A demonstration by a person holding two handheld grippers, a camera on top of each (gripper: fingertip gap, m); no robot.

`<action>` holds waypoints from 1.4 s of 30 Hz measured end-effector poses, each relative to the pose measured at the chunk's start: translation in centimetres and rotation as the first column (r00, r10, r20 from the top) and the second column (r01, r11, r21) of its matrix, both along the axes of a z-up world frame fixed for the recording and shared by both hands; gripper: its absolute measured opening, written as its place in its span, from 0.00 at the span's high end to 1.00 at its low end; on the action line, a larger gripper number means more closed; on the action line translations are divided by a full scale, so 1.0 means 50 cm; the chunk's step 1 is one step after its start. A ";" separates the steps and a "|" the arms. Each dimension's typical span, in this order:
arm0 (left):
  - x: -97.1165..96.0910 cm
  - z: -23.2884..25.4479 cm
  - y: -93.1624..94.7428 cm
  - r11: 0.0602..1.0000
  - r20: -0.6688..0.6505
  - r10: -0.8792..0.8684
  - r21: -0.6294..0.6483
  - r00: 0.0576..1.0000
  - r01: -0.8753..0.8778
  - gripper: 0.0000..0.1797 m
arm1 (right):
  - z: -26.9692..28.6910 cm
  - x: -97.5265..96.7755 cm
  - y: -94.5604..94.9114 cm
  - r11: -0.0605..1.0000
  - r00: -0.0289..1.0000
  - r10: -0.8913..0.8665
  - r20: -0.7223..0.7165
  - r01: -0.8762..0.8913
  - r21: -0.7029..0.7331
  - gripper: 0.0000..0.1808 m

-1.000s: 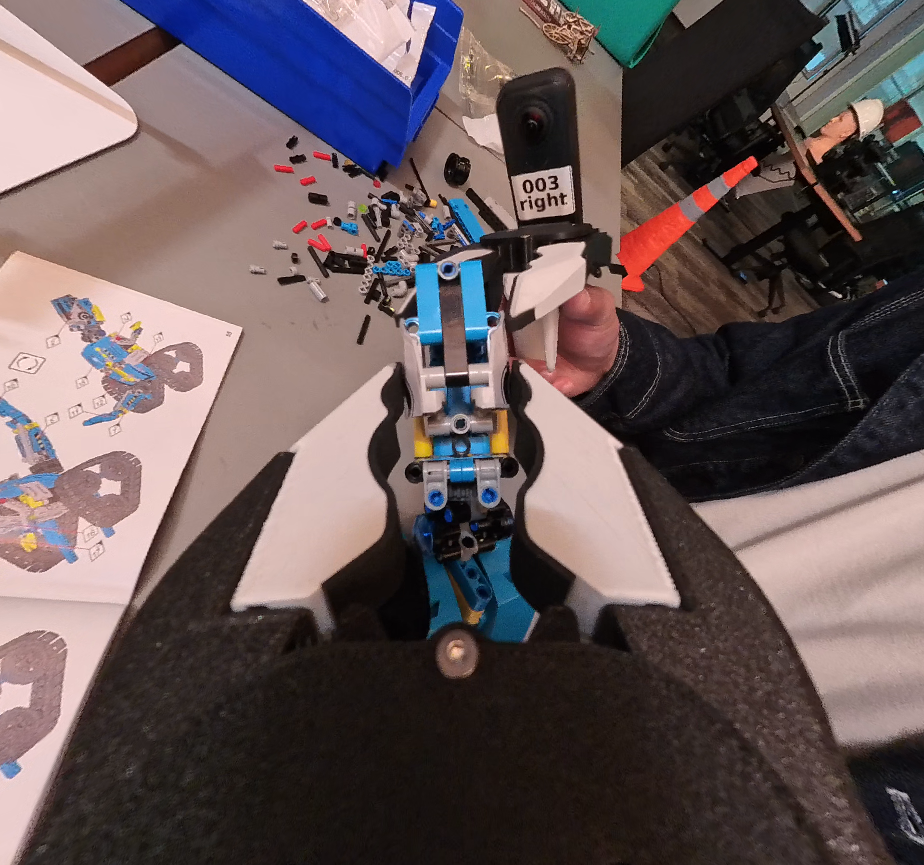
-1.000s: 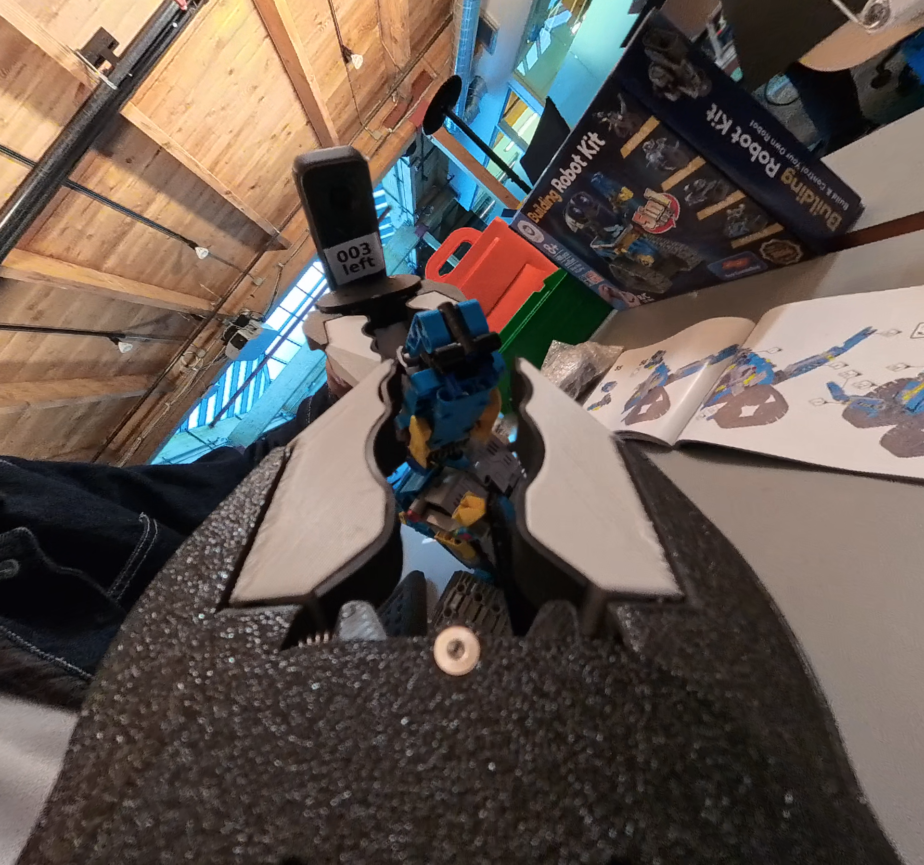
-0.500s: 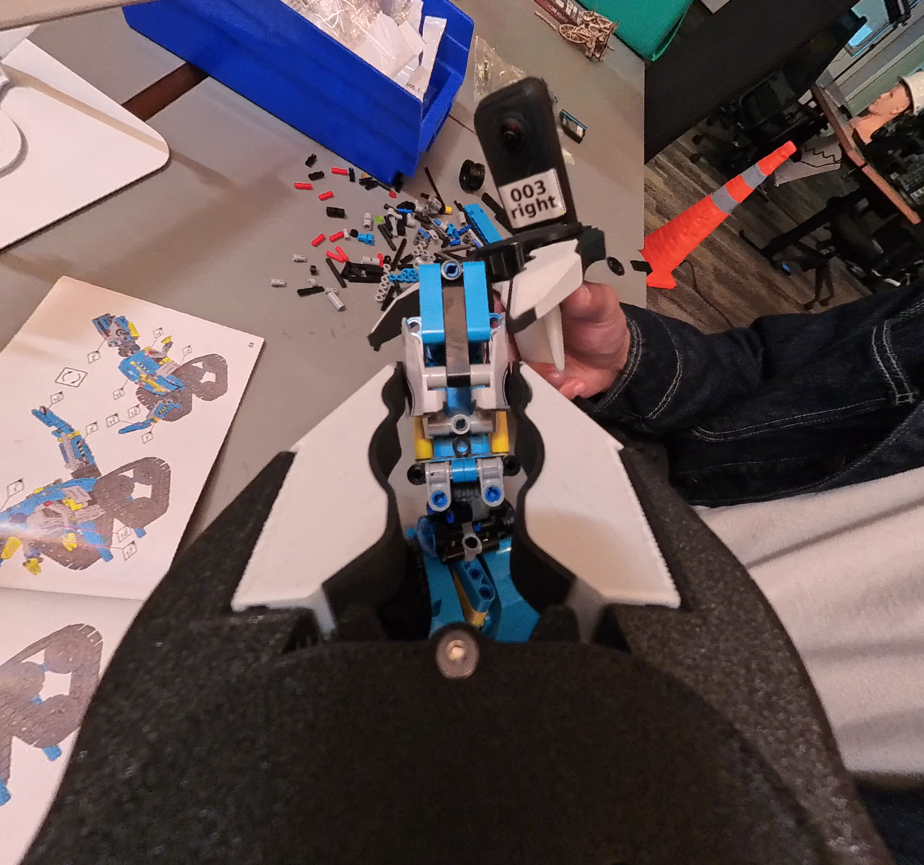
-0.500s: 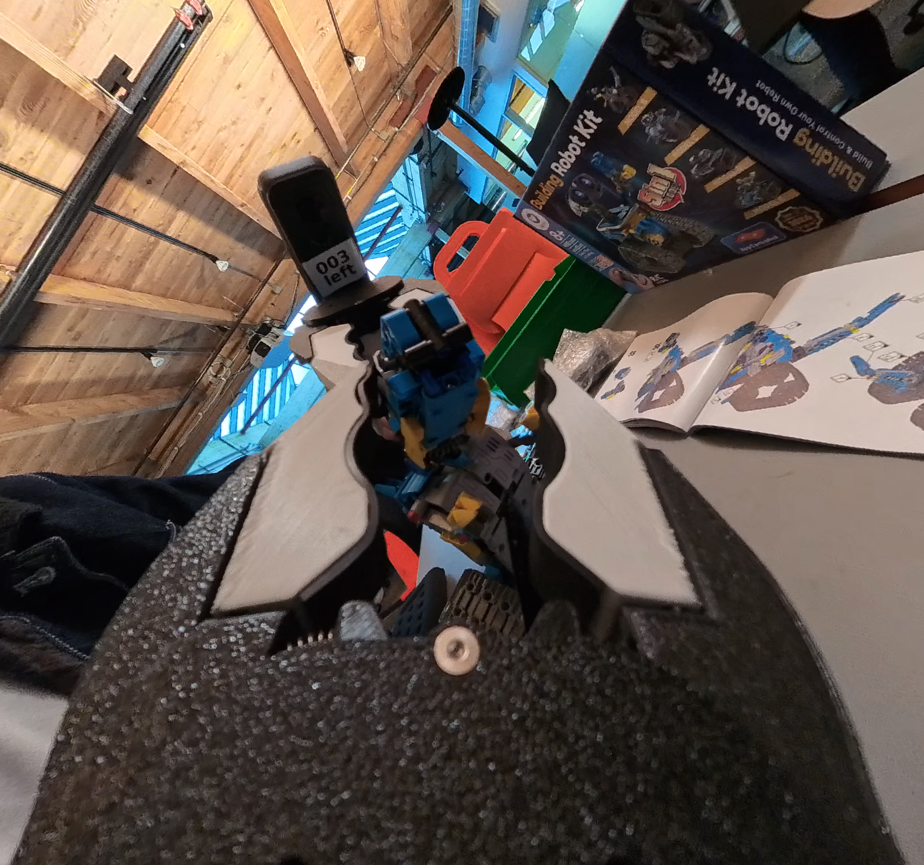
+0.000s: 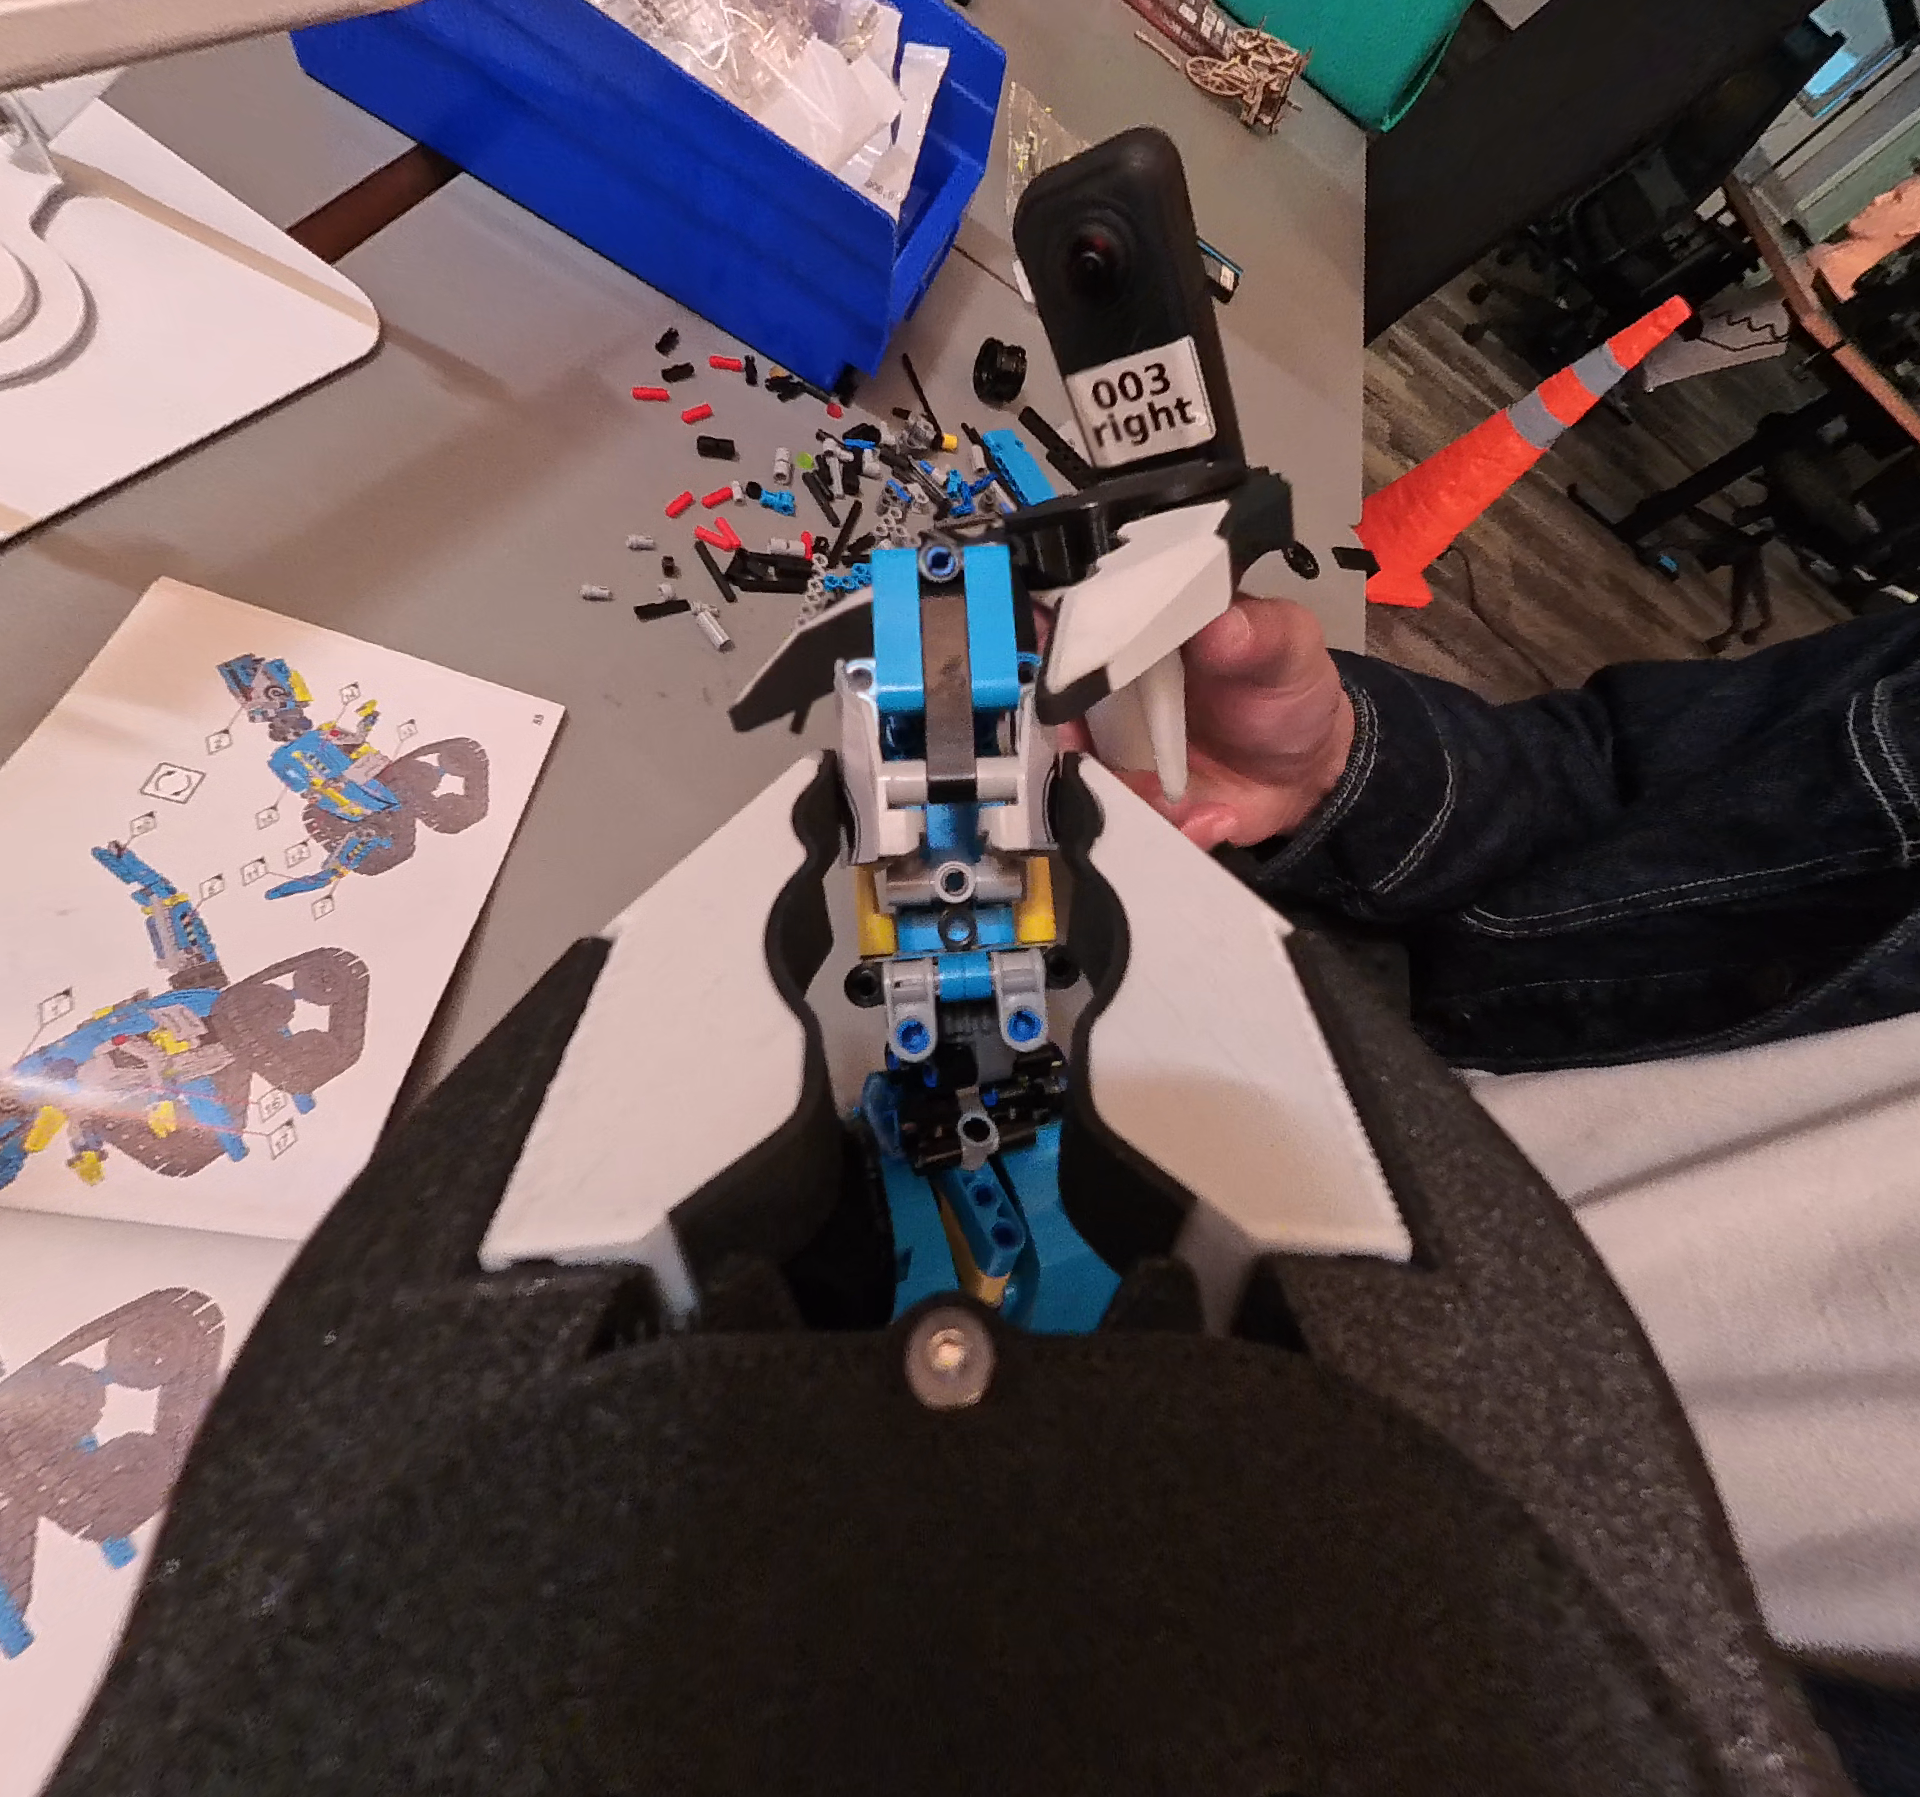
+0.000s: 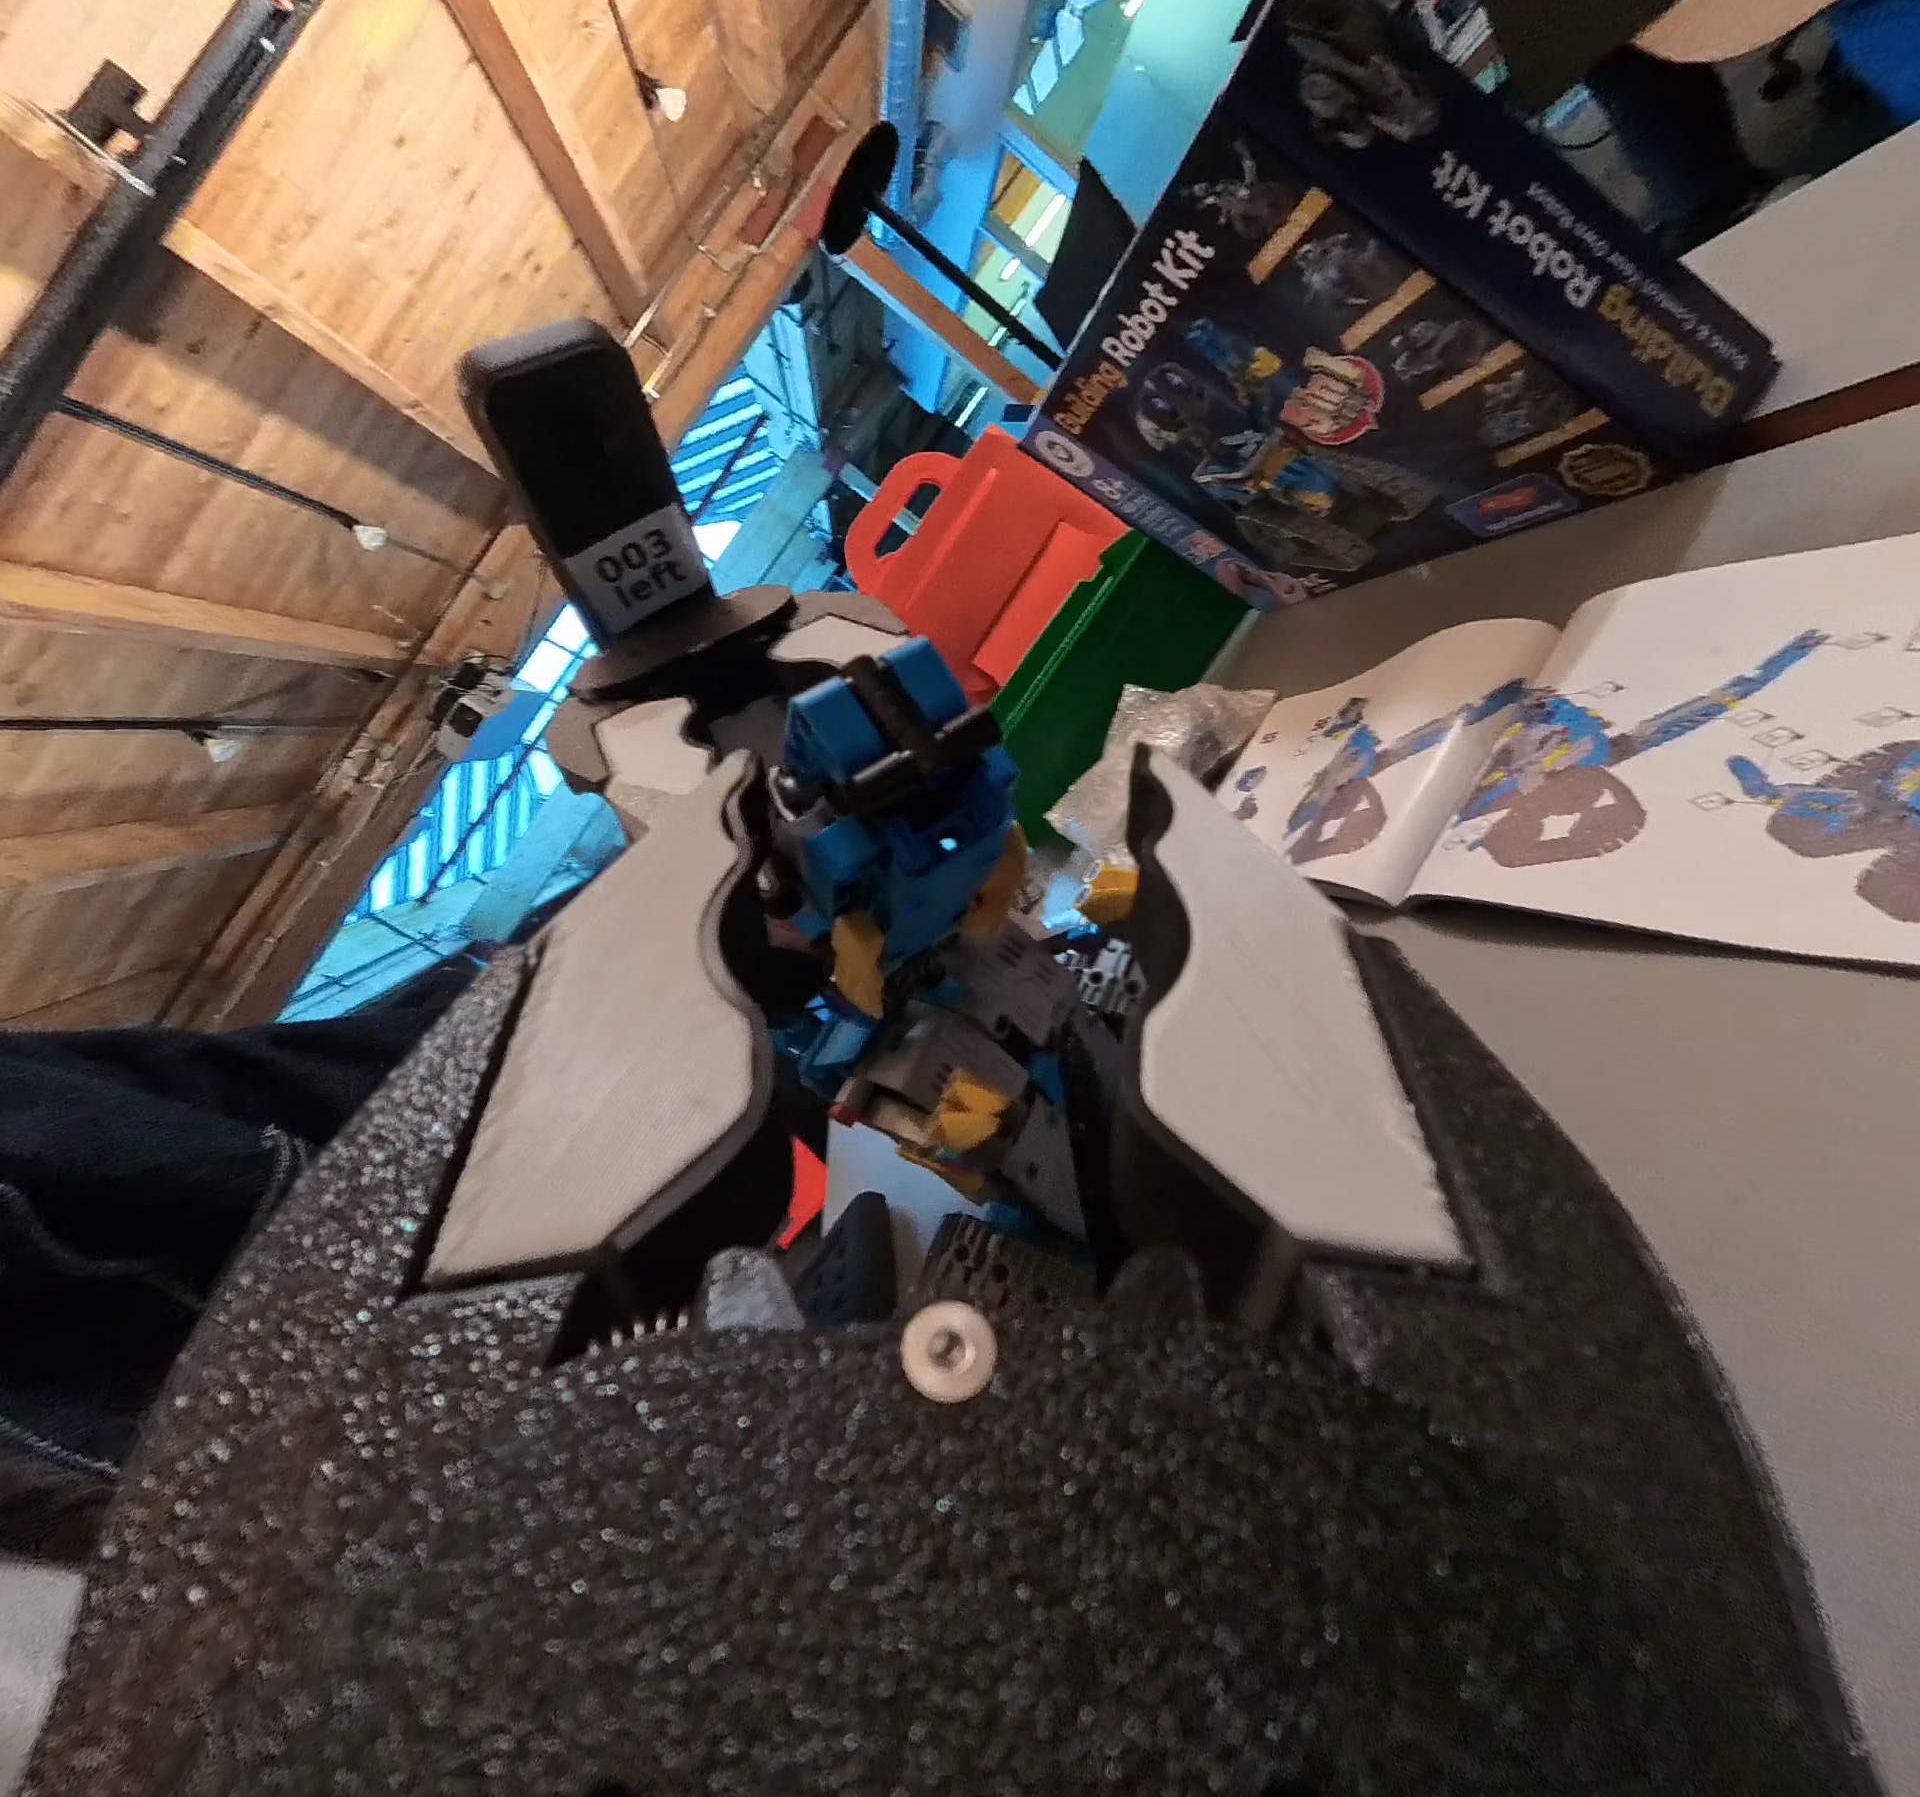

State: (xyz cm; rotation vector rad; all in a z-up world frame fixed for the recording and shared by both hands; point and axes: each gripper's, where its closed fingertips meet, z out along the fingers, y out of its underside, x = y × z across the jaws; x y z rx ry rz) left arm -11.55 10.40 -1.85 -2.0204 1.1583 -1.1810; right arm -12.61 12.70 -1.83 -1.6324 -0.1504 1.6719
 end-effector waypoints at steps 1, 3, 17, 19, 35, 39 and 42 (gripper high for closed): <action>0.001 -0.001 -0.001 1.000 -0.005 0.000 0.003 1.000 0.000 0.78 | -0.002 0.003 0.001 1.000 1.000 -0.013 0.024 0.013 0.013 0.61; 0.004 -0.003 0.003 1.000 -0.018 0.010 0.015 1.000 -0.010 0.78 | 0.002 0.014 0.004 0.996 0.995 -0.067 0.070 0.063 0.058 0.64; 0.002 -0.001 -0.001 0.997 -0.054 0.028 0.079 0.998 -0.024 0.78 | 0.029 0.033 -0.013 0.900 0.893 -0.286 0.347 0.126 0.417 0.71; 0.002 -0.001 -0.001 0.996 -0.055 0.032 0.084 0.998 -0.027 0.78 | 0.034 0.035 -0.014 0.889 0.889 -0.301 0.345 0.131 0.438 0.74; 0.001 -0.003 0.008 0.990 -0.069 0.074 0.122 0.995 -0.065 0.78 | 0.037 0.030 -0.008 0.874 0.839 -0.368 0.400 0.166 0.456 0.78; 0.002 -0.004 0.009 0.990 -0.067 0.080 0.123 0.995 -0.071 0.78 | 0.037 0.031 -0.005 0.880 0.842 -0.373 0.390 0.188 0.436 0.79; 0.005 -0.005 0.007 0.988 -0.072 0.081 0.137 0.994 -0.070 0.77 | 0.037 0.035 -0.003 0.875 0.832 -0.394 0.391 0.209 0.436 0.82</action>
